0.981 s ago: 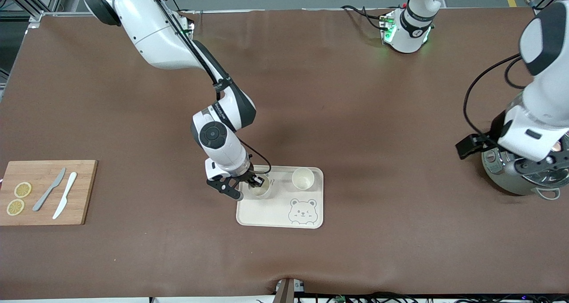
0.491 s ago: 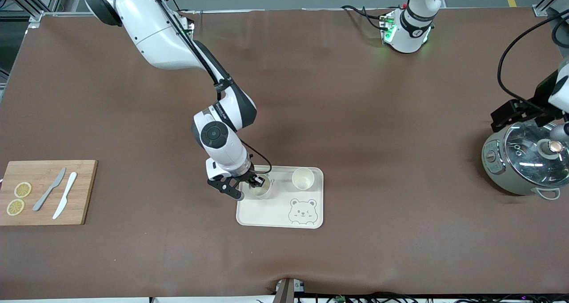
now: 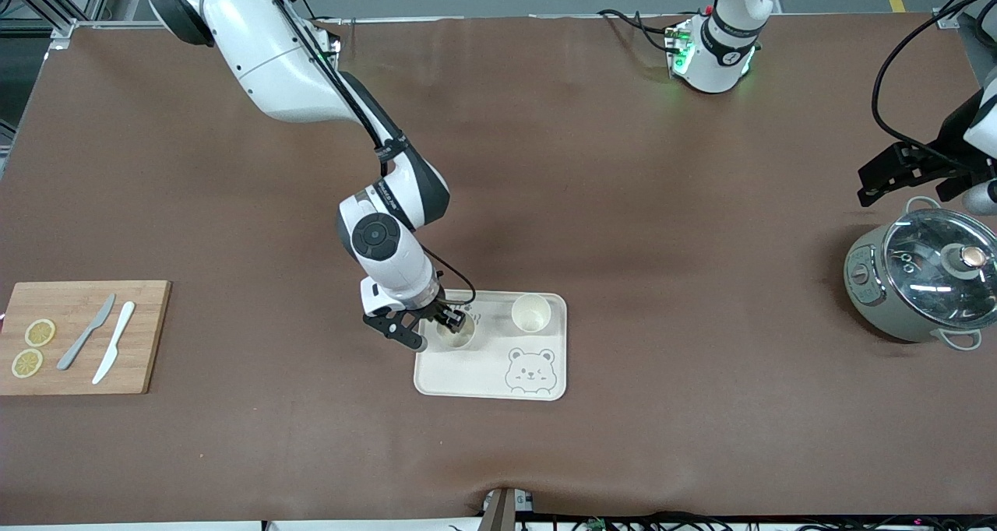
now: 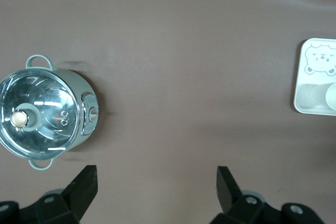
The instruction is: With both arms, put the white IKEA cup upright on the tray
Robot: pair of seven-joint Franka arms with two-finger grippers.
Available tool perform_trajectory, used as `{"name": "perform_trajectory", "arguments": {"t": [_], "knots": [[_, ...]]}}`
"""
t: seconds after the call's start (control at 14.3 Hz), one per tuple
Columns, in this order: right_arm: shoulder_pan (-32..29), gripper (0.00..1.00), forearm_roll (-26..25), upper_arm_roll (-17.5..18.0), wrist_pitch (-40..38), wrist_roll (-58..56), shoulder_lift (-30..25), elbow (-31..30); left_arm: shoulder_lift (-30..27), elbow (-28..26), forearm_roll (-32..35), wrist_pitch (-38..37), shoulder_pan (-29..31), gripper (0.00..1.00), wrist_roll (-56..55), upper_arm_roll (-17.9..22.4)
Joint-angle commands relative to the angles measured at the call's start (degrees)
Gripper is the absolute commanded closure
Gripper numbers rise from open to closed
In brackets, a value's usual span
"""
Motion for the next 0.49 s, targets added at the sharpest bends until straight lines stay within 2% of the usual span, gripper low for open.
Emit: {"name": "perform_trajectory", "arguments": {"t": [0.0,0.21,0.42], "knots": [[0.93,0.0,-1.58,-0.81,0.24,1.79,1.04,1.43,-1.54,-2.62,-1.16,1.96,0.74,0.0,2.69,-0.02],[0.75,0.0,-3.24,-0.72,-0.03,1.44,0.61,1.52,-3.2,-7.01,-0.89,4.51,0.83,0.0,4.61,-0.11],[0.58,0.0,-3.16,-0.63,-2.04,0.82,-0.8,1.52,-3.91,-8.69,-1.07,1.98,1.35,0.0,10.41,-0.02]]}}
